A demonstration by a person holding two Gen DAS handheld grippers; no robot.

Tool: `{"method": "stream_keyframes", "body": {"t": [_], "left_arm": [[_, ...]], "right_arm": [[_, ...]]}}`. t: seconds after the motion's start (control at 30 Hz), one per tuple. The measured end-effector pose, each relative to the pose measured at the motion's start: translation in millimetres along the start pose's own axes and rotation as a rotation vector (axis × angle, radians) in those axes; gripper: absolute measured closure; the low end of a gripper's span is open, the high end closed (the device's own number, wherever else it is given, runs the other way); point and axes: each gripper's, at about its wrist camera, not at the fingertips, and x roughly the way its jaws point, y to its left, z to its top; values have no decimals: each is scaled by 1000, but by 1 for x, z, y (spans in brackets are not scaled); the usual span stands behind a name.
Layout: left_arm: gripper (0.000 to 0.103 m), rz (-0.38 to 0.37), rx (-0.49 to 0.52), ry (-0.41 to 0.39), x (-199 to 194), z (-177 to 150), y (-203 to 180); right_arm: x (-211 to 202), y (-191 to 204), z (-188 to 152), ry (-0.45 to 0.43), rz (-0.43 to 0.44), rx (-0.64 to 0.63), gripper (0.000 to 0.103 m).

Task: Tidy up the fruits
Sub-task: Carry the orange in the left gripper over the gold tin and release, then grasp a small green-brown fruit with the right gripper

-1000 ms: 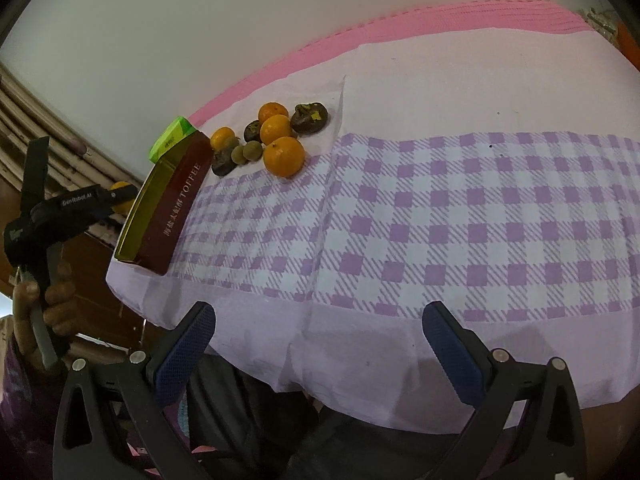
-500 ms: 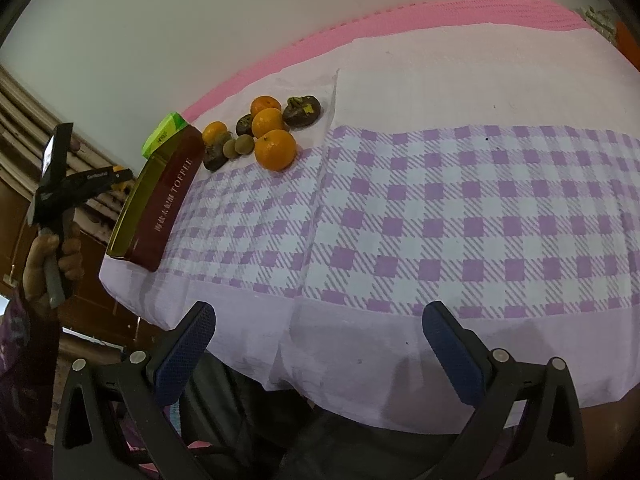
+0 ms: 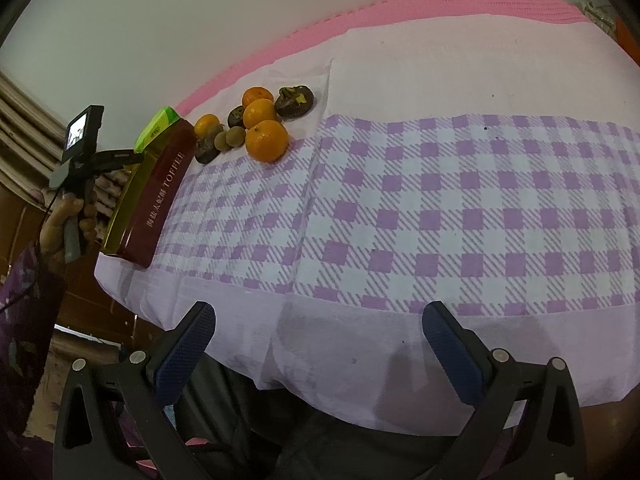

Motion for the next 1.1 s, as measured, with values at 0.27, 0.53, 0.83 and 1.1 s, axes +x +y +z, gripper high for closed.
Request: {"method": "stream_keyframes", "body": {"t": [0.27,0.53,0.83,1.1], "left_arm": [[63,40,-6,36,24,9,-4],[54,134,-72,-1,30,74,-122],[42,-71,-229,-116,-48,64,-185],[39,-165,-293,-130,-108,-12,-237]], "right_arm": [[2,2,-1,4,-5,-9,0],[1,7,1,2,-10,-29,0],[-16,58,23,-70,101,-288,0],[1,112,62,-66,163,-544,54]]}}
